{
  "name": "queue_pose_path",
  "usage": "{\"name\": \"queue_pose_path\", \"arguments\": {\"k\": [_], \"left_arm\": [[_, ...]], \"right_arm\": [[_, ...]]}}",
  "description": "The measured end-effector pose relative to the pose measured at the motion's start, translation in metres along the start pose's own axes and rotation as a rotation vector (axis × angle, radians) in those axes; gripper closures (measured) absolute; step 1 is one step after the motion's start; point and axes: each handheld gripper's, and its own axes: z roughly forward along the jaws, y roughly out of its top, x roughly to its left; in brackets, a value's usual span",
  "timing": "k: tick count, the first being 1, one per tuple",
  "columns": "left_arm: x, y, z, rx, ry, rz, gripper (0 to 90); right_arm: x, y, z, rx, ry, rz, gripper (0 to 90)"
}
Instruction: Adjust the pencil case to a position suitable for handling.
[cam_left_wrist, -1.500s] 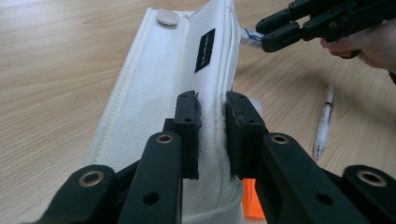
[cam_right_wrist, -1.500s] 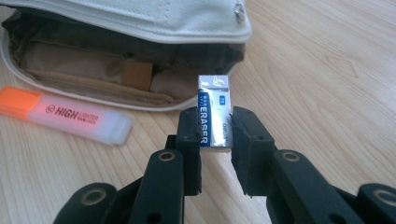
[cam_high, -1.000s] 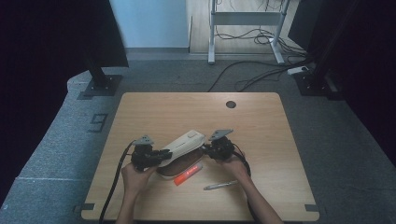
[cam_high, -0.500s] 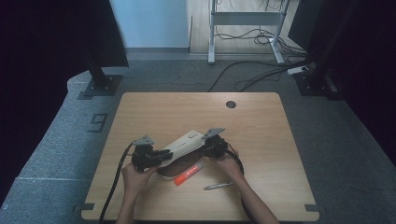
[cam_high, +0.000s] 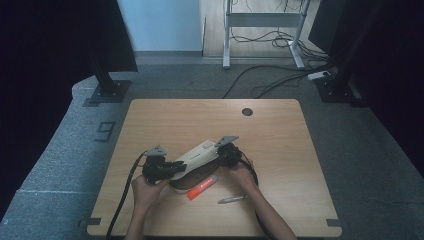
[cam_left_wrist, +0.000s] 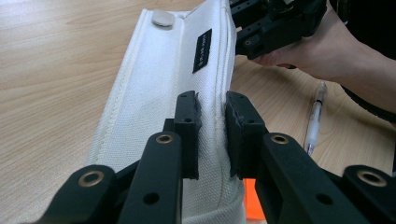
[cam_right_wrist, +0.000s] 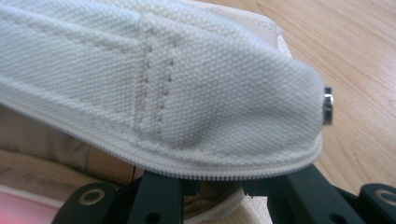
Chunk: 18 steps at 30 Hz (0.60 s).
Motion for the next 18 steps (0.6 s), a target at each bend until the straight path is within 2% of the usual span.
{"name": "queue_pose_path", "arguments": {"k": [4, 9, 18], "left_arm": [[-0.001, 0.000, 0.000, -0.001, 0.004, 0.003, 75.8], [0.000, 0.000, 0.000, -0.001, 0.011, 0.003, 75.8], [0.000, 0.000, 0.001, -0.002, 0.018, 0.005, 75.8]], "right_arm": [[0.000, 0.001, 0.002, -0.001, 0.004, 0.005, 70.3], [0.001, 0.002, -0.001, 0.008, 0.015, 0.002, 56.7], [0.000, -0.001, -0.019, 0.018, 0.012, -0.030, 49.1]]}}
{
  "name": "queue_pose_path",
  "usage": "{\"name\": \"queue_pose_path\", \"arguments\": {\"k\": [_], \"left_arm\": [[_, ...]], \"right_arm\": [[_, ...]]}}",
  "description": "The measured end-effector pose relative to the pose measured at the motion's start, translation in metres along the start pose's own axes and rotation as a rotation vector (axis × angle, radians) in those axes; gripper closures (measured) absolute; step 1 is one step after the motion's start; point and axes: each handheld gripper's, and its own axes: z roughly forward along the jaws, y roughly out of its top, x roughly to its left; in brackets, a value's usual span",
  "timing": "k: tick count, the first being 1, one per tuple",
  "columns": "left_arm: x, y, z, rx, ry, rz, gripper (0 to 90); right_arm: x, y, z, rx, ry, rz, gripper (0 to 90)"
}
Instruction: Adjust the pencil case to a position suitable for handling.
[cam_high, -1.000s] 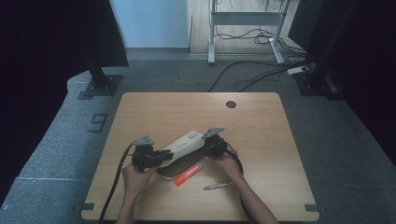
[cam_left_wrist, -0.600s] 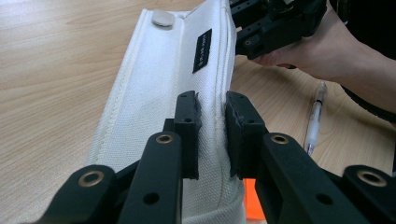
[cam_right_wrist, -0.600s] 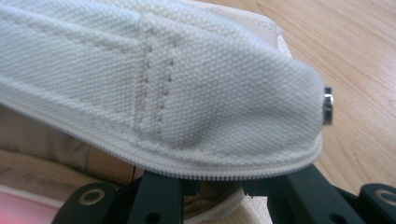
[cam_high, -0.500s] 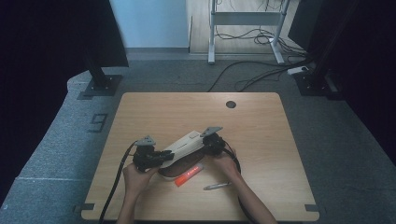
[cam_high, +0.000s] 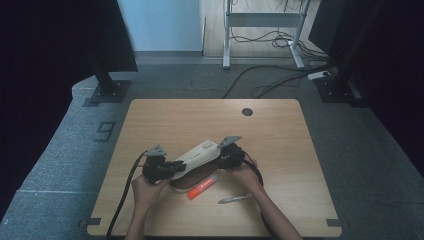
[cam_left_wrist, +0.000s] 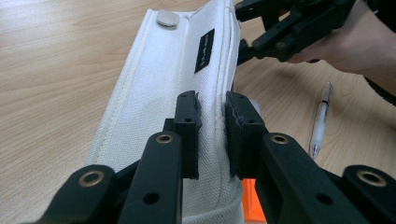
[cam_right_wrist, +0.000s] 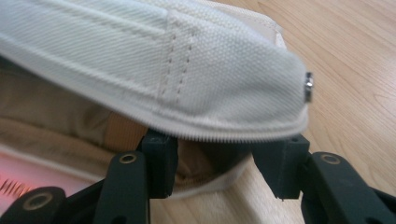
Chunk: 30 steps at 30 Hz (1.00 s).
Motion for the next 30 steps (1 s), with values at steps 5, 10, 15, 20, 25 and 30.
{"name": "queue_pose_path", "arguments": {"k": [5, 10, 15, 20, 25, 30], "left_arm": [[0.000, 0.000, 0.000, -0.003, 0.002, 0.001, 75.8], [0.001, 0.000, 0.000, -0.005, 0.004, 0.002, 75.8], [0.001, 0.000, 0.000, -0.005, 0.003, 0.001, 75.7], [0.001, 0.000, 0.000, -0.004, 0.002, 0.002, 75.7], [0.001, 0.000, 0.000, -0.003, 0.002, 0.004, 75.6], [0.001, 0.000, 0.000, -0.003, 0.002, 0.004, 75.6]], "right_arm": [[-0.001, -0.004, -0.012, -0.002, 0.005, -0.008, 48.4], [-0.001, -0.009, -0.024, -0.008, 0.013, -0.013, 48.2], [0.000, -0.016, -0.035, -0.009, 0.029, -0.014, 47.6], [0.001, -0.027, -0.041, -0.001, 0.037, -0.017, 47.4], [0.003, -0.037, -0.048, 0.003, 0.050, -0.015, 47.8], [0.006, -0.045, -0.056, 0.001, 0.058, -0.018, 48.8]]}}
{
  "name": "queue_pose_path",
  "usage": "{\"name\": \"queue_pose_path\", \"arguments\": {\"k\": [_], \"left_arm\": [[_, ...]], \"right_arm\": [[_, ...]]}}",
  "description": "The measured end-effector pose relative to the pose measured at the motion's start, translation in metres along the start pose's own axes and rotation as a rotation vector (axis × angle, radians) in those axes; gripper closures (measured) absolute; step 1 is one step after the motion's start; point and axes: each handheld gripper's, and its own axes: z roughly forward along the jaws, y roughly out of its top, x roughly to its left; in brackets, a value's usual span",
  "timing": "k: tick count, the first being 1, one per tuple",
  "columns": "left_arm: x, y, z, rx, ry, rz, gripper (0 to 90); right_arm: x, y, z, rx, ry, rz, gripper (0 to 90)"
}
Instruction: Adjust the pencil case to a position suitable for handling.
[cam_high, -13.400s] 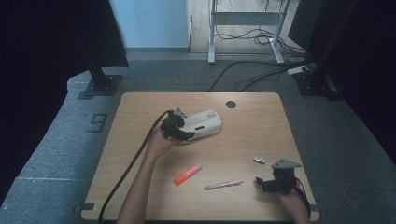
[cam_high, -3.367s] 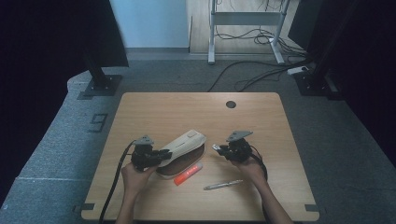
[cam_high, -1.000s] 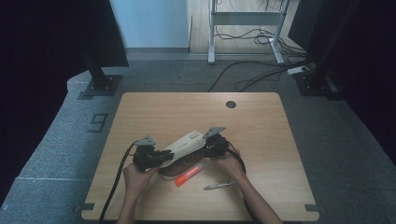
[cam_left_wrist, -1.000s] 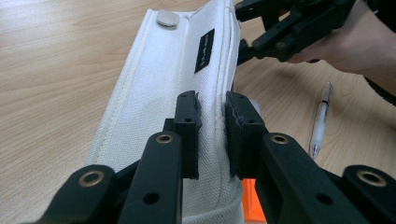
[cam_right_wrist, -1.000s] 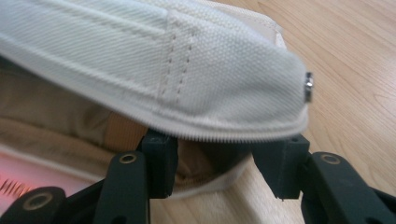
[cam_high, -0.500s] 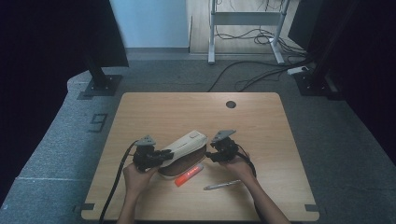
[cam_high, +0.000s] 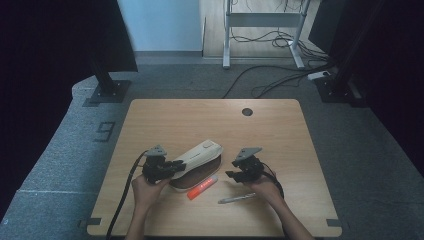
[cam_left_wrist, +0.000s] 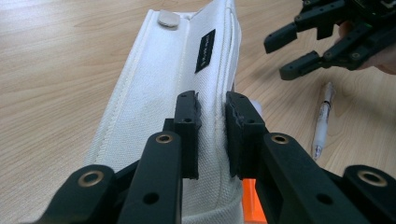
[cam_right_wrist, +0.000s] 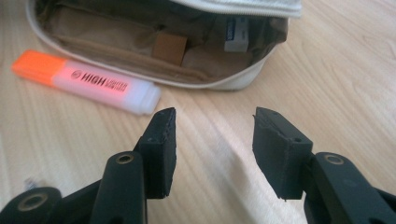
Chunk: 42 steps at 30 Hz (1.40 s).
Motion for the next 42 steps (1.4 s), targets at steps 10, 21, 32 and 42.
{"name": "queue_pose_path", "arguments": {"k": [10, 21, 32, 42], "left_arm": [[0.000, 0.000, 0.000, 0.001, 0.000, 0.000, 75.6], [0.000, 0.000, 0.000, 0.003, -0.002, -0.001, 75.5], [0.000, 0.000, 0.001, 0.003, -0.005, -0.004, 75.6], [0.001, 0.000, 0.001, 0.004, -0.006, -0.005, 75.5]], "right_arm": [[0.011, -0.018, -0.013, 0.015, 0.027, 0.001, 51.1], [0.019, -0.041, -0.029, 0.026, 0.013, 0.034, 44.4], [0.022, -0.080, -0.060, 0.047, -0.055, 0.089, 39.4], [0.012, -0.088, -0.058, 0.062, -0.112, 0.104, 40.1]]}}
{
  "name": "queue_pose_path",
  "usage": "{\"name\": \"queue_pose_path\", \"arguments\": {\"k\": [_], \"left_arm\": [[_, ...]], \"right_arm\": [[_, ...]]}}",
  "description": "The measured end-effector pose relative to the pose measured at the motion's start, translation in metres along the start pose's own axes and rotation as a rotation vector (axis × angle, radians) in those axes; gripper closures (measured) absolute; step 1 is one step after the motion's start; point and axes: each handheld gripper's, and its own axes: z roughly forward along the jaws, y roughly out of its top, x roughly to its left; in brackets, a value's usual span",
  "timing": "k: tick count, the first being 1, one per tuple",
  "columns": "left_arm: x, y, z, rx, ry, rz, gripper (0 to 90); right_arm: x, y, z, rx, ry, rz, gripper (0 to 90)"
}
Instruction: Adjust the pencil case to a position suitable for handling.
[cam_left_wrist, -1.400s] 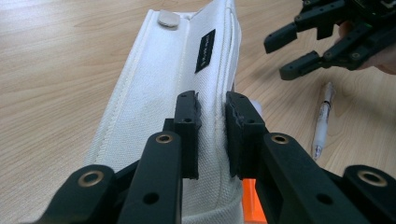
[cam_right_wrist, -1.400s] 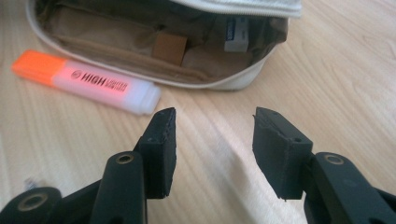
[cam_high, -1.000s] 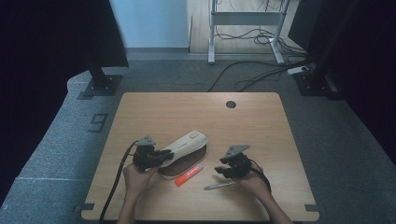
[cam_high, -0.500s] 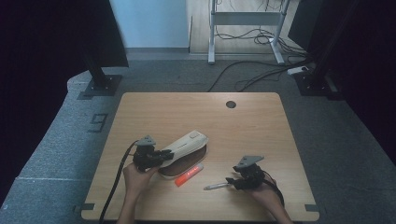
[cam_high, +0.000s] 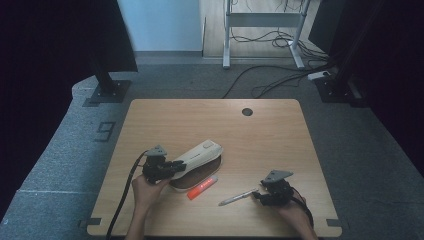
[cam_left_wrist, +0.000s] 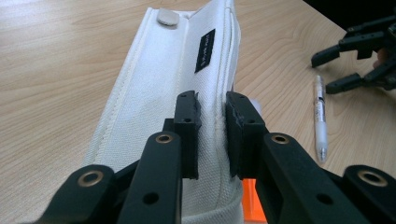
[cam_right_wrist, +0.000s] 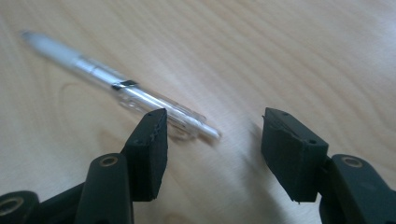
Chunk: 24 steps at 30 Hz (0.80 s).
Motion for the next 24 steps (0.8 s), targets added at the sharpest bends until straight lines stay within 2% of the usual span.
{"name": "queue_pose_path", "arguments": {"k": [6, 12, 20, 24], "left_arm": [[0.000, 0.000, 0.000, 0.001, -0.001, 0.001, 75.5], [0.001, 0.000, 0.000, 0.002, -0.002, 0.000, 75.5], [0.000, 0.000, 0.000, 0.002, -0.002, 0.002, 75.5], [0.000, 0.000, 0.000, 0.001, -0.003, 0.002, 75.5]], "right_arm": [[-0.011, 0.011, 0.010, -0.006, -0.011, 0.000, 40.2], [-0.018, 0.030, 0.028, -0.014, -0.006, -0.003, 40.3], [-0.006, 0.060, 0.057, -0.022, 0.031, -0.046, 39.8], [0.000, 0.066, 0.058, -0.022, 0.034, -0.058, 39.6]]}}
